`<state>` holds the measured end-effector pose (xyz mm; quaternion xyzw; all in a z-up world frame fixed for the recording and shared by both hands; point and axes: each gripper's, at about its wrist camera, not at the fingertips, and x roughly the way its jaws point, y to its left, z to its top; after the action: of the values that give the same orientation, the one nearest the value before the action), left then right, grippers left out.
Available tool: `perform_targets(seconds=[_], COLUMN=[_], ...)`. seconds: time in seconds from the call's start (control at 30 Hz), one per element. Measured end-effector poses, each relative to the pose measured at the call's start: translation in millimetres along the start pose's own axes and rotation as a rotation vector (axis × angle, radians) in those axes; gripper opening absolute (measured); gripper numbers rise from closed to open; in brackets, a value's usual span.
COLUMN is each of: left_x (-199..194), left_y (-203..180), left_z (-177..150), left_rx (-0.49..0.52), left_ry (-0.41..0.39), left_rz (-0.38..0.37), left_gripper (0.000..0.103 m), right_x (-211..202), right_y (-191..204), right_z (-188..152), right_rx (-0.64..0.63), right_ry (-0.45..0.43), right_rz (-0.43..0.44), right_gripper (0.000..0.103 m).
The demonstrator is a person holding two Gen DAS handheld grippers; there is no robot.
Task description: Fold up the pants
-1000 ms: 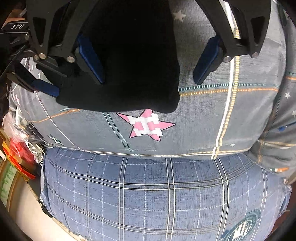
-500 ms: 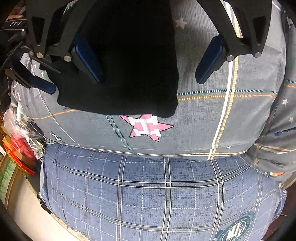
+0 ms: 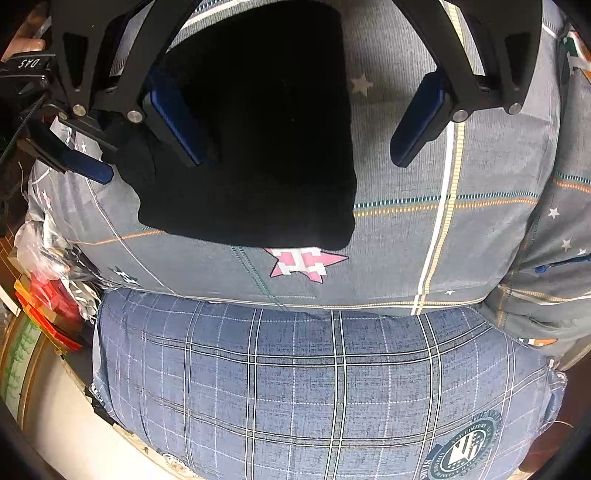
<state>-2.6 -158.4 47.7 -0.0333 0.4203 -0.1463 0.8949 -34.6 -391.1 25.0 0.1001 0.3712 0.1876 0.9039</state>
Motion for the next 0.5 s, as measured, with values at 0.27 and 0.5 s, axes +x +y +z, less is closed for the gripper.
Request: perform_targets(seconds=[0.27,0.5], left_x=[-2.0,0.2], left_y=[4.8,21.7], left_z=[-4.9,-9.7], left_rx=[-0.008,-0.068], left_ry=[0.009,0.025], left_rz=[-0.002,-0.012], left_gripper=[0.1,0.102], right_x=[1.8,8.3], right_y=[-5.8,-19.2], right_z=[-3.0,-7.3], right_rx=[0.023,0.068], right_ry=[0.009,0.026], right_rz=[-0.002,-0.014], right_gripper=[0.094,0.095])
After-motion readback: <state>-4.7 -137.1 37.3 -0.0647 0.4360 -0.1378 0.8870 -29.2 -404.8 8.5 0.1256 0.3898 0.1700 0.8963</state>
